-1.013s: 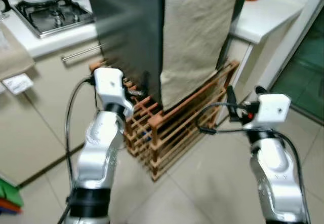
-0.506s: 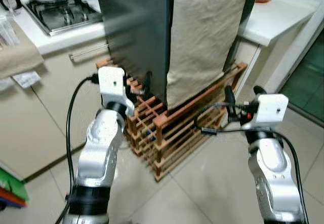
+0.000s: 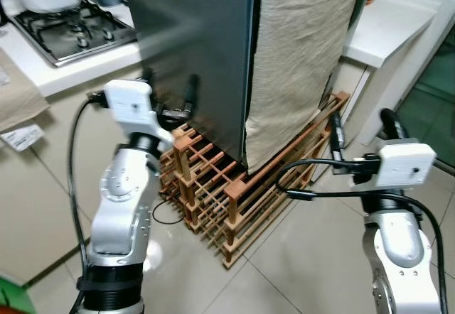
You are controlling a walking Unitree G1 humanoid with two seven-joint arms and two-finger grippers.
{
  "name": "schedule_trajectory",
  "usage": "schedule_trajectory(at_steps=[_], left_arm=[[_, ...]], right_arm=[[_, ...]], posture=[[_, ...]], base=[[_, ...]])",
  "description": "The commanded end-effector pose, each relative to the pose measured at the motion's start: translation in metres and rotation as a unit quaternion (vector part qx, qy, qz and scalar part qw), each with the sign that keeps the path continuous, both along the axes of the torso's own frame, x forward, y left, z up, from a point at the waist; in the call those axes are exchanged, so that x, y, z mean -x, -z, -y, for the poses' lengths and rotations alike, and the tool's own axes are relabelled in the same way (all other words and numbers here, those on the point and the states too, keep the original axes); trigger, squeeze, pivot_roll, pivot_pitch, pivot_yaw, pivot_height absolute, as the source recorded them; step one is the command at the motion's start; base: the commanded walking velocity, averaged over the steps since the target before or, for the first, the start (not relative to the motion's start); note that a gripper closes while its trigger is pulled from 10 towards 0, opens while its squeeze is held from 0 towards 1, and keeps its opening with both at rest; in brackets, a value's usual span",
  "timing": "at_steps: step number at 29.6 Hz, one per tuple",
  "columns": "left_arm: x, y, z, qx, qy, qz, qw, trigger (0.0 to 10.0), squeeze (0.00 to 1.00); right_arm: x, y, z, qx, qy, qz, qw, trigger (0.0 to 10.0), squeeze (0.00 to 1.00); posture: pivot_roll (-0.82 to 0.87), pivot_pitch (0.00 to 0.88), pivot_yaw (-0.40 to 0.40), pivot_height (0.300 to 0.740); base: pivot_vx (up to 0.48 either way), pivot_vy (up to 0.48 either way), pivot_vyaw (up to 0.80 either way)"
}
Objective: Restocking fridge
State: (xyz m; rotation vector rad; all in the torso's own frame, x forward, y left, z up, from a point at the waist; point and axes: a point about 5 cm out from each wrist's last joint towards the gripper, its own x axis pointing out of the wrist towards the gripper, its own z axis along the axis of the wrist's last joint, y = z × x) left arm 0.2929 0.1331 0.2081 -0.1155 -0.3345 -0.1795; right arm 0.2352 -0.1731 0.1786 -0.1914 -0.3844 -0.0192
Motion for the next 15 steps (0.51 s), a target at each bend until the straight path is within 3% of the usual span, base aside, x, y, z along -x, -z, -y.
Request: schedule_trajectory(at_steps=[1, 9, 11, 15], left_arm=[[0.001, -0.004, 0.008, -0.001, 0.014, 0.009, 1.0, 10.0, 0.0], [-0.002, -0.003, 0.021, -0.009, 0.06, -0.009, 0.998, 10.0, 0.0], [-0.004, 0.003, 0.03, -0.003, 0.096, -0.045, 0.994, 10.0, 0.0], [-0.006, 0.008, 0.036, -0.002, 0.128, -0.071, 0.989, 10.0, 0.0]], right_arm=[[-0.003, -0.001, 0.007, 0.001, 0.016, 0.001, 1.0, 10.0, 0.07], [-0.01, 0.001, 0.01, -0.013, 0.021, -0.01, 1.0, 10.0, 0.06], [-0.009, 0.006, 0.015, -0.031, 0.035, -0.024, 0.999, 10.0, 0.07], [-0.005, 0.017, 0.027, -0.042, 0.059, -0.05, 0.996, 10.0, 0.07]], posture=[[-0.12, 0.0, 0.009, 0.74], [-0.12, 0.0, 0.007, 0.74], [-0.12, 0.0, 0.005, 0.74], [-0.13, 0.0, 0.009, 0.74]], base=[[0.0, 0.0, 0.0], [0.0, 0.0, 0.0], [0.0, 0.0, 0.0], [0.0, 0.0, 0.0]])
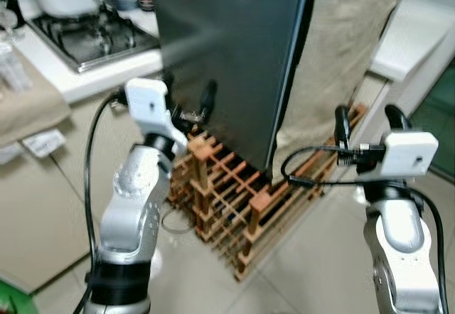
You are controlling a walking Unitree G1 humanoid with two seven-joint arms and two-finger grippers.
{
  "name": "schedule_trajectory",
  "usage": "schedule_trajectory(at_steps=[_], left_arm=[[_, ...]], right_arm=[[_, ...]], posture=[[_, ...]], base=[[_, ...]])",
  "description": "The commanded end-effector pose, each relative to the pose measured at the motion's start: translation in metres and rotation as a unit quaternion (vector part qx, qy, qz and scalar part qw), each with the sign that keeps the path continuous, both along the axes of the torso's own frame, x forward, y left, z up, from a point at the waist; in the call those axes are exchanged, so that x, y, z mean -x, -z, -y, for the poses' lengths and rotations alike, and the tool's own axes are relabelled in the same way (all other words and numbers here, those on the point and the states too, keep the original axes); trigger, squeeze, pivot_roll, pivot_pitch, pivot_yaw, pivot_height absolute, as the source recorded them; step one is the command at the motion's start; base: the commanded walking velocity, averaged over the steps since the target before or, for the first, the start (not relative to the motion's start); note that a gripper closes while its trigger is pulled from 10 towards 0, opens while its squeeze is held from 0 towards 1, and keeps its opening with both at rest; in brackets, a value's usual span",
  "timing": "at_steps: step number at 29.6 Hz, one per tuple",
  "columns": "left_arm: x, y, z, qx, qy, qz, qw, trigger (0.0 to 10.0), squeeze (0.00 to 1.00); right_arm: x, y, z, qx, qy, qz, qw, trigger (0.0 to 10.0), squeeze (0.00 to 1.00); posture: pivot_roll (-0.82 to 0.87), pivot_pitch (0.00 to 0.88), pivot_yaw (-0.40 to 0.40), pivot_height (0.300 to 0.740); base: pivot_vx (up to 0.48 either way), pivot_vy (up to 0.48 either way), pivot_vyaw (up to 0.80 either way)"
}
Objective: Restocking fridge
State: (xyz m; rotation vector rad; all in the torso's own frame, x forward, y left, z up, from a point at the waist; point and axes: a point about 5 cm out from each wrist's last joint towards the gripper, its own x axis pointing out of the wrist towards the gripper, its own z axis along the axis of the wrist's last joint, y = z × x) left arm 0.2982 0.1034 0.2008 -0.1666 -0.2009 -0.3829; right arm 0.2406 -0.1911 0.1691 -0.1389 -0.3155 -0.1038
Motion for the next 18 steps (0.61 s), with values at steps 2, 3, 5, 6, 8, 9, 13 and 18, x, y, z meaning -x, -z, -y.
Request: schedule_trajectory(at_steps=[2, 3, 5, 6, 8, 9, 13, 18], left_arm=[[-0.001, 0.002, 0.007, -0.01, 0.026, -0.01, 1.0, 10.0, 0.0], [-0.001, 0.004, 0.008, -0.015, 0.028, -0.013, 0.999, 10.0, 0.0], [-0.002, 0.006, 0.007, -0.019, 0.029, -0.018, 0.999, 10.0, 0.0], [-0.002, 0.007, 0.007, -0.019, 0.028, -0.02, 0.999, 10.0, 0.0], [-0.003, 0.007, 0.005, -0.015, 0.023, -0.023, 0.999, 10.0, 0.0], [-0.003, 0.007, 0.005, -0.013, 0.02, -0.024, 0.999, 10.0, 0.0], [-0.002, 0.009, 0.003, -0.008, 0.018, -0.029, 0.999, 10.0, 0.0], [0.0, 0.008, 0.006, -0.007, 0.028, -0.027, 0.999, 10.0, 0.0]], right_arm=[[0.002, 0.013, 0.014, -0.005, 0.031, -0.039, 0.999, 10.0, 0.07], [0.002, 0.016, 0.015, -0.004, 0.036, -0.048, 0.998, 10.0, 0.07], [0.003, 0.018, 0.017, -0.004, 0.039, -0.054, 0.998, 10.0, 0.07], [0.003, 0.019, 0.017, -0.003, 0.039, -0.054, 0.998, 10.0, 0.07], [0.003, 0.02, 0.015, -0.001, 0.037, -0.056, 0.998, 10.0, 0.08], [0.003, 0.021, 0.014, -0.001, 0.037, -0.058, 0.998, 10.0, 0.08], [0.003, 0.022, 0.014, -0.001, 0.035, -0.06, 0.998, 10.0, 0.08], [0.001, 0.021, 0.012, 0.0, 0.03, -0.061, 0.998, 10.0, 0.09]], posture=[[-0.13, 0.0, 0.009, 0.74], [-0.14, 0.0, 0.014, 0.74], [-0.14, 0.0, 0.014, 0.74], [-0.14, 0.0, 0.014, 0.74], [-0.15, 0.0, 0.017, 0.74], [-0.15, 0.0, 0.017, 0.74], [-0.15, 0.0, 0.015, 0.74], [-0.14, 0.0, 0.009, 0.74]], base=[[0.0, 0.0, -0.44], [0.0, 0.0, -0.74], [0.0, 0.0, -0.73], [0.0, 0.0, -0.72], [0.0, 0.0, -0.72], [0.0, 0.0, -0.72], [0.0, 0.0, -0.72], [0.0, 0.0, -0.71]])
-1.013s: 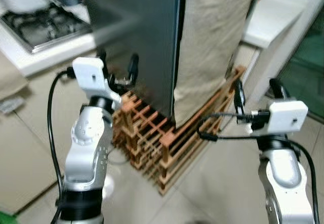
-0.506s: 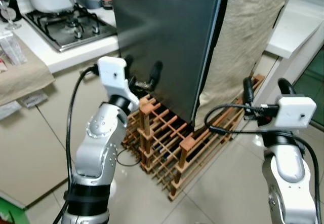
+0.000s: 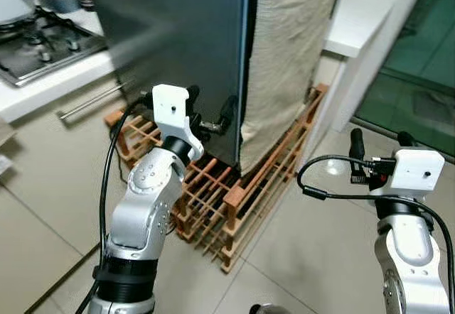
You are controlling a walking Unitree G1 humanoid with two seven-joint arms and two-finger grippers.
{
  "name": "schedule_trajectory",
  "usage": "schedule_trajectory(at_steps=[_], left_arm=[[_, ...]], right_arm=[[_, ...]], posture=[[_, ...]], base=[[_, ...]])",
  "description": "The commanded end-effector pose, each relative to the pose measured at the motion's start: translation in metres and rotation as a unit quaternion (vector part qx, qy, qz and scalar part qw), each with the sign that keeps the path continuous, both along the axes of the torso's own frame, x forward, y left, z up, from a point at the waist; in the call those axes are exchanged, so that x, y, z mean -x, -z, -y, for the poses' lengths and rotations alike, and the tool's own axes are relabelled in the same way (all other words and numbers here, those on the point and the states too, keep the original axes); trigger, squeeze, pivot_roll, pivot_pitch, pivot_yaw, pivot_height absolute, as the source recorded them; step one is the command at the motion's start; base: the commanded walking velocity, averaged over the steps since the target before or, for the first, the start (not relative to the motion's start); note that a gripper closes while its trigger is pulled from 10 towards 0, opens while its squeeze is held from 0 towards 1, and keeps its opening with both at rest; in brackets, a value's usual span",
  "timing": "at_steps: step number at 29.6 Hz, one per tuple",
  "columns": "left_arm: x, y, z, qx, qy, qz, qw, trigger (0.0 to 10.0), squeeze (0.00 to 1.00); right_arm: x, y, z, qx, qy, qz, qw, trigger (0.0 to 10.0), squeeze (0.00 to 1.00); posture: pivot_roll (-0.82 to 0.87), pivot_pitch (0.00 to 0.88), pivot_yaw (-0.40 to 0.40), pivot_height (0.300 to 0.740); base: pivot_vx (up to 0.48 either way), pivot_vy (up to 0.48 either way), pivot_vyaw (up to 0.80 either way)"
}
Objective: Restocking fridge
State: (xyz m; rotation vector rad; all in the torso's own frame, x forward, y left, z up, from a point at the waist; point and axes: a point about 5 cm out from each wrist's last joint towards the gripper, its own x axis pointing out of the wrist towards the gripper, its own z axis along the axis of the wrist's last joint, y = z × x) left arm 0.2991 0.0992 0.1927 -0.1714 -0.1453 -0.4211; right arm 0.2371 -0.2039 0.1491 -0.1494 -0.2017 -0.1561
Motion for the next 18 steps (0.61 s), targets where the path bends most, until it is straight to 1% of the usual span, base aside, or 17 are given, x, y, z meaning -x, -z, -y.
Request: schedule_trajectory(at_steps=[1, 7, 10, 13, 16, 18], left_arm=[[0.0008, -0.0008, 0.0019, -0.002, 0.008, -0.001, 1.0, 10.0, 0.0], [0.0028, -0.0031, 0.0027, 0.0, 0.021, -0.002, 1.0, 10.0, 0.0], [0.0046, -0.0043, 0.0028, -0.01, 0.031, -0.002, 0.999, 10.0, 0.0], [0.0051, -0.0065, 0.0017, -0.003, 0.037, -0.004, 0.999, 10.0, 0.0], [0.0063, -0.0056, 0.0027, -0.004, 0.051, -0.008, 0.999, 10.0, 0.0], [0.0106, -0.0064, 0.0039, 0.001, 0.069, -0.009, 0.998, 10.0, 0.0]], right_arm=[[-0.0034, 0.001, -0.0013, 0.002, -0.002, -0.006, 1.0, 10.0, 0.09], [-0.0049, 0.0006, -0.0012, -0.001, -0.005, -0.007, 1.0, 10.0, 0.09], [-0.0049, 0.0002, -0.0005, -0.003, -0.004, -0.008, 1.0, 10.0, 0.09], [-0.0038, 0.0018, 0.0004, -0.007, -0.002, -0.012, 1.0, 10.0, 0.09], [-0.0037, 0.0028, 0.0005, -0.007, -0.003, -0.015, 1.0, 10.0, 0.09], [-0.005, 0.0017, 0.0009, -0.007, -0.003, -0.014, 1.0, 10.0, 0.09]], posture=[[-0.14, 0.0, 0.009, 0.74], [-0.14, 0.0, 0.008, 0.74], [-0.14, 0.0, 0.008, 0.74], [-0.14, 0.004, 0.005, 0.74], [-0.14, 0.004, 0.005, 0.74], [-0.14, 0.002, 0.003, 0.74]], base=[[0.0, 0.0, -0.7], [0.0, 0.0, -0.7], [0.0, 0.0, -0.7], [0.0, 0.0, -0.7], [0.0, 0.0, -0.7], [0.0, 0.0, -0.7]])
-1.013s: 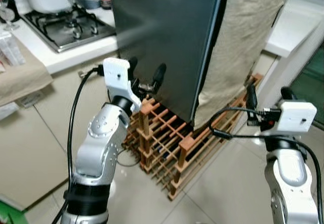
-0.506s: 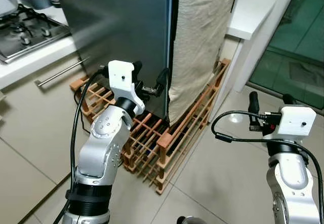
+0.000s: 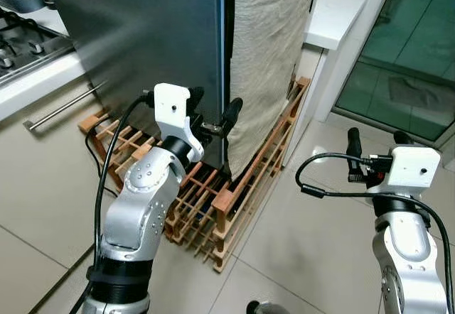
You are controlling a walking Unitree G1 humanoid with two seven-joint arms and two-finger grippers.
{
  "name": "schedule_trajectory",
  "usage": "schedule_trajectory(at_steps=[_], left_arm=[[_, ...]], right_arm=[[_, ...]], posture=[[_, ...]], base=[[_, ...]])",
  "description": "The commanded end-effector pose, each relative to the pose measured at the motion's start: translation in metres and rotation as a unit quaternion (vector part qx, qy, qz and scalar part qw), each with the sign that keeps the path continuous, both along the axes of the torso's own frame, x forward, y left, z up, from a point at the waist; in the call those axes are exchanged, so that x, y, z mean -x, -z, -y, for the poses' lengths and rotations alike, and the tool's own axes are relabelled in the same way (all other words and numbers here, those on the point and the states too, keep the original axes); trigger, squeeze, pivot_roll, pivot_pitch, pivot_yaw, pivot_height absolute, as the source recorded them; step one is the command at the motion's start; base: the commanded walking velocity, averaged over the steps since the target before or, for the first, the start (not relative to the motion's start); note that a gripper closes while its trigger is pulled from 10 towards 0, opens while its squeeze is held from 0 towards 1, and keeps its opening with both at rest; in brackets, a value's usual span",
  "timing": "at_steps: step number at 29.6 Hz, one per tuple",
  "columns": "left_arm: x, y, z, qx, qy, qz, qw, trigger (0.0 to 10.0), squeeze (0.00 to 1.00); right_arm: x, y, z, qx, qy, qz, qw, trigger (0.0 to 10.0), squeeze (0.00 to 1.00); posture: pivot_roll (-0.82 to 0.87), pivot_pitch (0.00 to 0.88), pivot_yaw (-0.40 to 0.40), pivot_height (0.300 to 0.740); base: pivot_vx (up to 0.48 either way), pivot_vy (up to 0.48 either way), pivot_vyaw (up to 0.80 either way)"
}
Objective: Restocking fridge
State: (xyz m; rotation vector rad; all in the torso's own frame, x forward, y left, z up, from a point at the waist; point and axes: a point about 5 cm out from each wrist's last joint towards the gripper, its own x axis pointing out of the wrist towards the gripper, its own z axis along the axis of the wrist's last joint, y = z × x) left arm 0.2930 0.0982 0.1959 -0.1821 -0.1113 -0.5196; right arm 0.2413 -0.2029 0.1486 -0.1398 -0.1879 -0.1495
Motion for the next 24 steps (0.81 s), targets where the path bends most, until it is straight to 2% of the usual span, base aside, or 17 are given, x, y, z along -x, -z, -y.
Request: schedule_trajectory(at_steps=[1, 11, 19, 24], left_arm=[[0.004, -0.003, 0.003, 0.002, 0.019, 0.003, 1.0, 10.0, 0.0], [0.013, 0.003, 0.003, -0.013, 0.049, -0.01, 0.999, 10.0, 0.0], [0.006, 0.003, 0.009, -0.002, 0.032, -0.011, 0.999, 10.0, 0.0], [0.003, -0.001, 0.023, 0.014, 0.044, -0.007, 0.999, 10.0, 0.0]], right_arm=[[-0.001, 0.001, 0.002, -0.002, 0.0, -0.007, 1.0, 10.0, 0.09], [-0.003, 0.0, 0.004, 0.002, 0.001, 0.0, 1.0, 10.0, 0.09], [-0.008, -0.002, 0.006, 0.008, -0.003, 0.007, 1.0, 10.0, 0.08], [-0.011, -0.005, 0.005, 0.011, -0.006, 0.014, 1.0, 10.0, 0.08]], posture=[[-0.14, 0.002, 0.003, 0.74], [-0.13, 0.002, -0.003, 0.74], [-0.14, 0.0, -0.009, 0.74], [-0.14, 0.0, -0.011, 0.74]], base=[[0.0, 0.0, -0.7], [0.0, 0.0, -0.68], [0.0, 0.0, 0.0], [0.0, 0.0, 0.0]])
